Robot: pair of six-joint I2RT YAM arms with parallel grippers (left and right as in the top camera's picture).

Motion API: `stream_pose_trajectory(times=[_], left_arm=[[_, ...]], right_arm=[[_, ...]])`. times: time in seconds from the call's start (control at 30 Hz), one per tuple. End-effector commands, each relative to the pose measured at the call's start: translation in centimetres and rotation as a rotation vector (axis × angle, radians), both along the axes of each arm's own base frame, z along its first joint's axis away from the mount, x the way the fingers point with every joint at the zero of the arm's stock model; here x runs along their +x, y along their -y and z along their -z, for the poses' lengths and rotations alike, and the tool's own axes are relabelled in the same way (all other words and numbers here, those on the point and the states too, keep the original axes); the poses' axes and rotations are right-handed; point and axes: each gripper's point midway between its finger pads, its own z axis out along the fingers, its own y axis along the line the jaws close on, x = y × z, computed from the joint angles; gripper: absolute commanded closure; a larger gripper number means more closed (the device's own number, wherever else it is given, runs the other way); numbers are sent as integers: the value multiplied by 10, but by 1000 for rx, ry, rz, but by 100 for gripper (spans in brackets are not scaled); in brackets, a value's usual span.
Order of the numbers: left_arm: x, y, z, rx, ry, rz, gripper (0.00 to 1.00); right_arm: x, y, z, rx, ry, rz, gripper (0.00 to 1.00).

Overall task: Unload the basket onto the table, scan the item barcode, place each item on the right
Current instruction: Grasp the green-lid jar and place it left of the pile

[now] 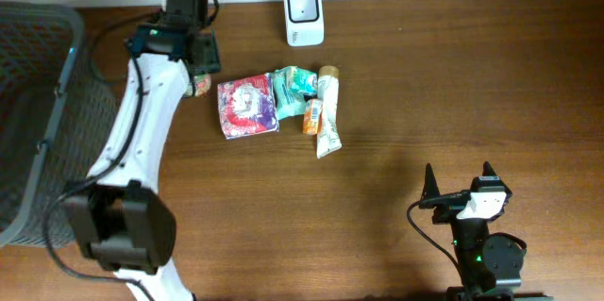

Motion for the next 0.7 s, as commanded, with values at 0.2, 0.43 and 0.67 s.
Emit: stream_pose_trajectory(times=[0.2,0.43,0.67], left_arm=[[16,1,122,47,-225,9,71],[15,45,129,-192,-247,115,26],[31,49,66,-211,-180,134,18]], right_arm=[[0,0,3,-7,-5,-1,1],[0,0,3,-7,-5,-1,1],[0,0,3,-7,-5,-1,1]])
